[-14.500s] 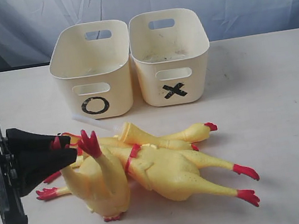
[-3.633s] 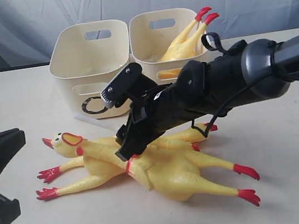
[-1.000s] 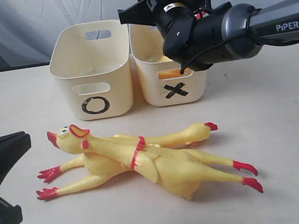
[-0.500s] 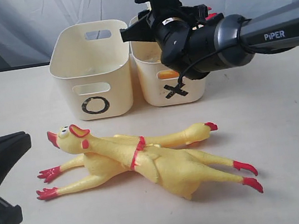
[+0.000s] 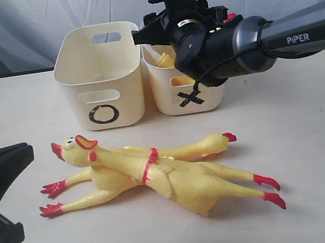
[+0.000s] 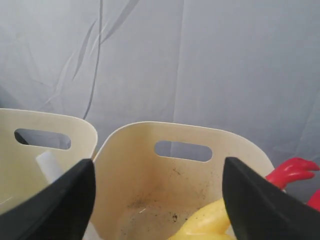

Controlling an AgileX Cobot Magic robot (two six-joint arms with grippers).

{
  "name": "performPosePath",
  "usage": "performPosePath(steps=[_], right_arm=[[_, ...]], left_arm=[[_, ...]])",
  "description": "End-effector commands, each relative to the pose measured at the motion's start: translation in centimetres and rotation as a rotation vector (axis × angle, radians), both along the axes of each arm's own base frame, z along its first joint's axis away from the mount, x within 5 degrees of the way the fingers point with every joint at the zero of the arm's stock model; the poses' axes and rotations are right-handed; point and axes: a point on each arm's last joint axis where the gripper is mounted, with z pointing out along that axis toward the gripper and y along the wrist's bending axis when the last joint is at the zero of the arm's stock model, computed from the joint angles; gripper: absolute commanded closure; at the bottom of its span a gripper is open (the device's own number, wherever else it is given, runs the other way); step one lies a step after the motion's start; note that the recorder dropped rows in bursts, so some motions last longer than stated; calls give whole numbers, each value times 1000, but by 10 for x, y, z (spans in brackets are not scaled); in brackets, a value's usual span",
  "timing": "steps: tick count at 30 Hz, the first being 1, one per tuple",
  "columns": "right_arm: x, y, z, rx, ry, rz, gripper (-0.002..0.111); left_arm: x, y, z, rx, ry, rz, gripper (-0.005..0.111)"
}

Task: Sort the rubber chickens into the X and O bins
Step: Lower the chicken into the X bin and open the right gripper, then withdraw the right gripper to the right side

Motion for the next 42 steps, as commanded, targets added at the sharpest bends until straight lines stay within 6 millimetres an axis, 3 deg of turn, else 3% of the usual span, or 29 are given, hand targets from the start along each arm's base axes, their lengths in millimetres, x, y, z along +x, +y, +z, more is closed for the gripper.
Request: performPosePath(steps=[1, 6, 9, 12, 14, 15, 21, 29, 37, 42], right_arm=[[-1, -3, 19, 22, -41, -10, 41], [-6, -6, 40, 52, -70, -4, 41], [-10, -10, 53, 61, -67, -20, 50], [-16, -17, 64, 74, -21, -56, 76], [-21, -22, 70, 72, 24, -78, 102], [-22, -24, 73, 55, 37, -84, 108], [-34, -34, 90, -151, 93, -65, 109], [-52, -35, 117, -272, 90, 82, 109], [-79, -42, 112, -382, 79, 239, 109], [-112, -49, 114, -368, 47, 395, 109]], left_arm=[[-1, 1, 0, -12, 1, 4, 107], [-1, 1, 0, -12, 0, 6, 107], [-1, 1, 0, -12, 0, 6, 107], [-1, 1, 0, -12, 0, 6, 107], [-1, 1, 0, -12, 0, 6, 107], [-1, 1, 0, -12, 0, 6, 107], [-2, 0, 0, -13, 2, -1, 107], [-2, 0, 0, -14, 4, -5, 107], [-2, -1, 0, -15, 5, -12, 107], [-2, -1, 0, -15, 5, -12, 107]])
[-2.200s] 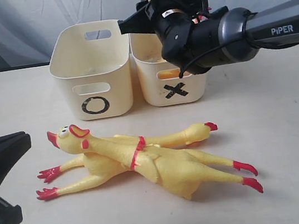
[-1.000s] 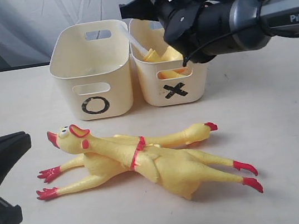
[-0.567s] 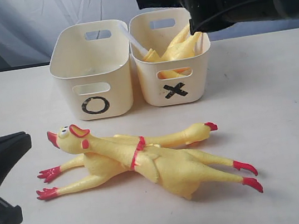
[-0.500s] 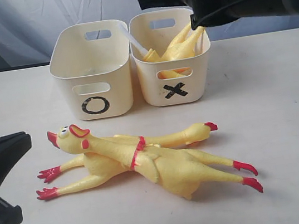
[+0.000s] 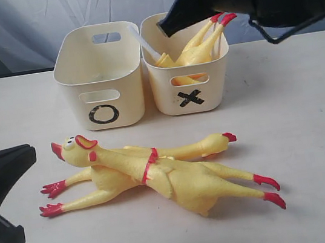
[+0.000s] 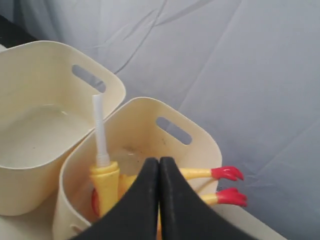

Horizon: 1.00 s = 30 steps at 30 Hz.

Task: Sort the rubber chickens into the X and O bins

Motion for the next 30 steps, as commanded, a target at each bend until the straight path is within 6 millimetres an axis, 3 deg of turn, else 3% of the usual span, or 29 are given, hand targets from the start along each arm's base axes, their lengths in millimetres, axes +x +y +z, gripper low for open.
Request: performPosePath(steps=[1, 8, 12, 22, 30], right_arm=[[-32, -10, 11, 37, -23, 132, 109], [-89, -51, 20, 193, -15, 88, 109], [-126, -77, 12, 308, 4, 68, 109], [-177, -95, 6, 492, 14, 216, 109], [-204, -99, -25, 521, 84, 336, 109]], left_arm=[[-1, 0, 0, -12, 1, 4, 107], [-1, 0, 0, -12, 1, 4, 107], [-1, 0, 0, -52, 32, 17, 107], [-2, 0, 0, -59, 38, 15, 107], [-1, -9, -4, -70, 109, -60, 101]])
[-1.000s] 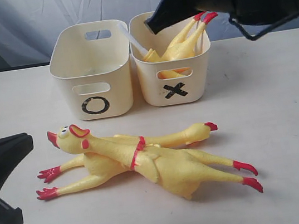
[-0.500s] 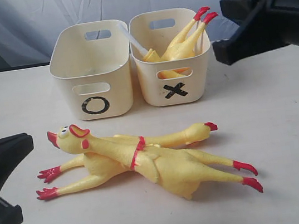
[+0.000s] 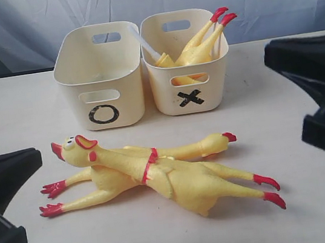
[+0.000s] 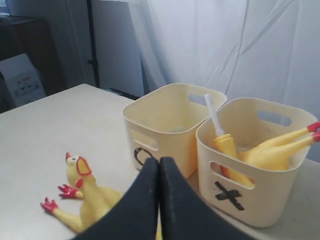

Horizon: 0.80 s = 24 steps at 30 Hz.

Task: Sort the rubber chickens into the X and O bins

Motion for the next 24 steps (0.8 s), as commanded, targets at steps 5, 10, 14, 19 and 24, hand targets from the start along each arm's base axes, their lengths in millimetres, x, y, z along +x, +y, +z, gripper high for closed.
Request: performPosePath(steps=[5, 10, 14, 19, 24], right_arm=[[-26, 5, -20, 94, 81, 207, 109], [-40, 10, -28, 114, 103, 347, 109], [-52, 12, -33, 133, 111, 448, 109], [-61, 7, -39, 152, 108, 469, 109], [-62, -8, -38, 191, 75, 328, 109]], left_arm=[[12, -15, 1, -6, 93, -88, 74], [28, -23, 9, 10, 99, -113, 54], [39, -32, 21, 41, 58, -177, 54], [55, -42, 29, 77, 30, -238, 54], [74, -53, 24, 116, 54, -287, 54]])
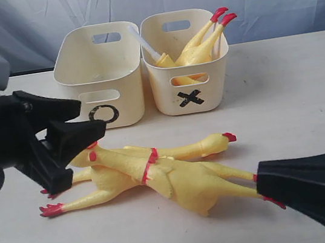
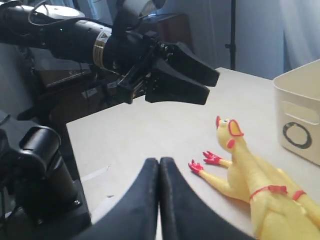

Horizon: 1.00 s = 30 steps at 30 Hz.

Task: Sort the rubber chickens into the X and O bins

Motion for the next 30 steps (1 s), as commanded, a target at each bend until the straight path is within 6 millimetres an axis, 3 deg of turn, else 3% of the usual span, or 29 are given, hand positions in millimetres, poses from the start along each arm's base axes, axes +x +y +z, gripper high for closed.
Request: performPosePath(steps=[1, 9, 17, 22, 30], right_arm=[[-1, -15, 2, 44, -14, -137, 109], [-11, -40, 14, 159, -99, -303, 109], [-7, -47, 8, 164, -71, -399, 109], [-6, -48, 7, 164, -65, -414, 109], [-5, -50, 6, 163, -61, -434, 109]], left_arm=[[18, -10, -6, 37, 14, -42, 54], [48, -24, -19, 105, 24, -87, 54], [77, -41, -31, 159, -7, -201, 54], [83, -46, -43, 234, -85, -293, 54], [92, -45, -59, 287, -66, -267, 54]])
